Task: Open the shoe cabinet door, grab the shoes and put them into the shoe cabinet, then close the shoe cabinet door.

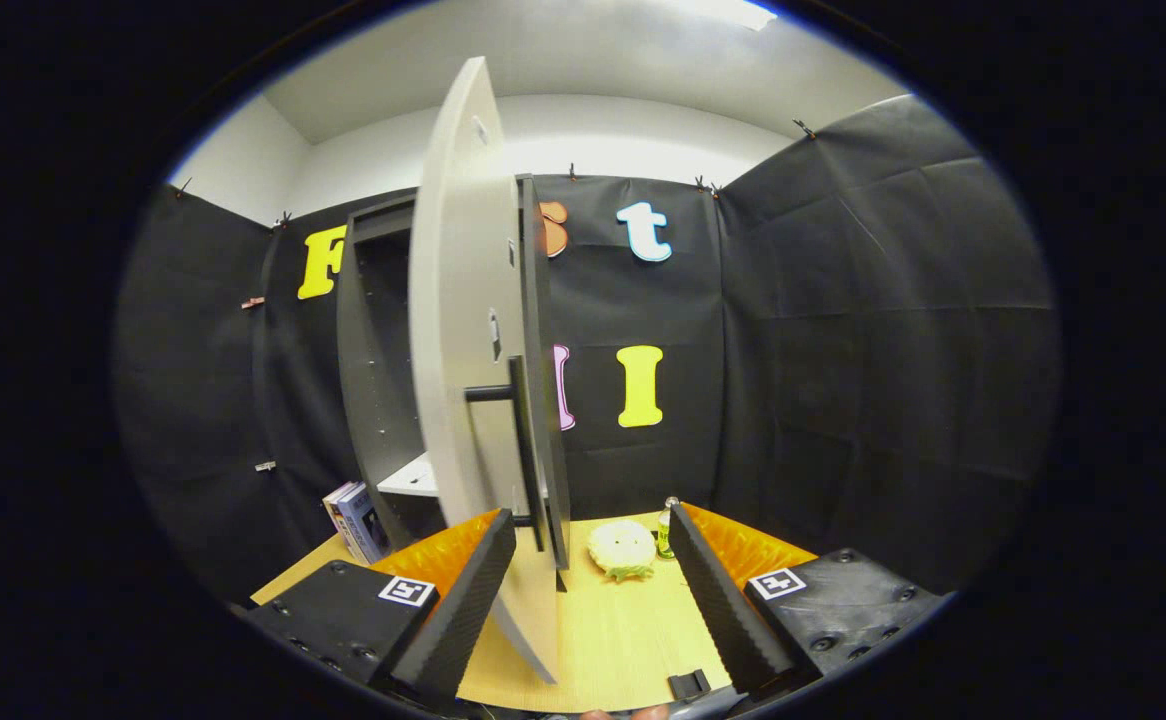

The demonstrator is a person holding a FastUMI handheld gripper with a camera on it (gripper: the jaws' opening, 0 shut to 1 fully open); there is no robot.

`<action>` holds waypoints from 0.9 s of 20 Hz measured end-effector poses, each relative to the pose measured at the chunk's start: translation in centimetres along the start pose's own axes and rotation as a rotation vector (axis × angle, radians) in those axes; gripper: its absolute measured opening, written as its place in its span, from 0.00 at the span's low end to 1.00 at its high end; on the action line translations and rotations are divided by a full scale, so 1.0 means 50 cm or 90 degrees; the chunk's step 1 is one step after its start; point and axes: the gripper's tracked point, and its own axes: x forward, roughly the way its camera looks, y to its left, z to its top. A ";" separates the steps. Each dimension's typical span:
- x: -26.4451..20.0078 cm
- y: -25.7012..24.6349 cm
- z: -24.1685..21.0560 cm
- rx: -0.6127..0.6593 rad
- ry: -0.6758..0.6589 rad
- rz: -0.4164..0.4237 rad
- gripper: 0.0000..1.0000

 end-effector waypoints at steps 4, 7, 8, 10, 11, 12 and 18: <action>0.059 -0.025 0.009 0.001 0.003 0.005 0.98; 0.062 -0.027 0.012 0.012 0.005 0.007 0.98; 0.058 -0.023 0.013 0.011 0.003 0.007 0.98; 0.071 -0.018 0.009 0.006 0.004 0.007 0.98; 0.073 -0.018 0.010 0.004 0.001 0.004 0.98; 0.075 -0.018 0.009 0.004 0.002 -0.002 0.98; 0.083 0.021 0.004 0.018 0.002 -0.025 0.98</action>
